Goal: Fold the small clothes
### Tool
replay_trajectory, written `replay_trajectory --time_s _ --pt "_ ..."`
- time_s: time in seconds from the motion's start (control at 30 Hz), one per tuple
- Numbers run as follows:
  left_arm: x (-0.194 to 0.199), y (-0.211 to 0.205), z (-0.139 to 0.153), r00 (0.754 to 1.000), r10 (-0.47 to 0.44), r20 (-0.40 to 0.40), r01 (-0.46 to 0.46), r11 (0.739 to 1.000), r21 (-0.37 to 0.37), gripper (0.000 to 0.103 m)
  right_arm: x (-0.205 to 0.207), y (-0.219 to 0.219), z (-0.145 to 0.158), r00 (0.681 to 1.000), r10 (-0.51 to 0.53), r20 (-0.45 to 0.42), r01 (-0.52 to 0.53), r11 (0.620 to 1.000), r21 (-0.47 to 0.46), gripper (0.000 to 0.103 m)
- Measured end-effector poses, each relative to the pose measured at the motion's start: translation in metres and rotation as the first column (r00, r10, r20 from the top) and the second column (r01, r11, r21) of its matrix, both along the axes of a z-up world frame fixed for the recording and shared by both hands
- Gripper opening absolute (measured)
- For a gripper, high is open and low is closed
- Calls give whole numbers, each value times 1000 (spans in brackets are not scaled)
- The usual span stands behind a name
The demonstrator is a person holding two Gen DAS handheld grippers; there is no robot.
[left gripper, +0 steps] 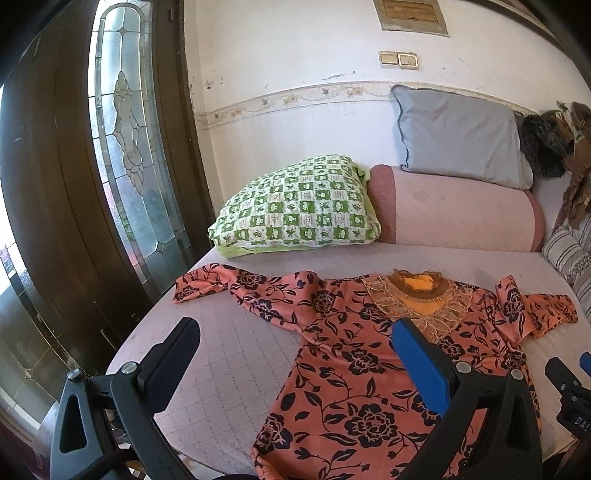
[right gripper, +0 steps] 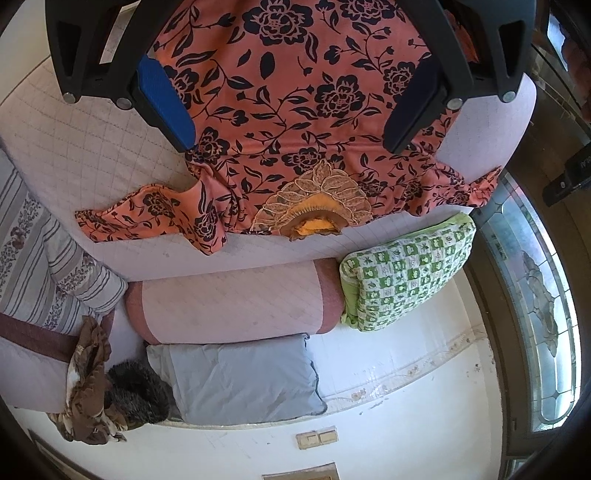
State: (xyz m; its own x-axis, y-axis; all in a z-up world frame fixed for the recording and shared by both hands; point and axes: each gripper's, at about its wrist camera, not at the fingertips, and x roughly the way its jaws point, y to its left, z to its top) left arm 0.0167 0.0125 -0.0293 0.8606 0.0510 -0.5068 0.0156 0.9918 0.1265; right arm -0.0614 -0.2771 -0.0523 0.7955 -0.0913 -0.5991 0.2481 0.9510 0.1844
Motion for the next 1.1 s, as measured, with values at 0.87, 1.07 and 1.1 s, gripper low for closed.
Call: replay_trajectory --time_s 0.87,1.07,1.1 --pt "6 -2 -10 999 -17 -27 17 1000 -2 103 5 -7 -6 999 -9 -47 12 999 46 103" --pt "33 -12 -31 993 -67 -94 66 998 -11 103 16 -42 -17 996 -67 -51 73 989 132 103" --pt "41 -16 -39 991 -76 -112 74 997 -15 103 19 -55 -21 994 -90 -58 97 984 150 103"
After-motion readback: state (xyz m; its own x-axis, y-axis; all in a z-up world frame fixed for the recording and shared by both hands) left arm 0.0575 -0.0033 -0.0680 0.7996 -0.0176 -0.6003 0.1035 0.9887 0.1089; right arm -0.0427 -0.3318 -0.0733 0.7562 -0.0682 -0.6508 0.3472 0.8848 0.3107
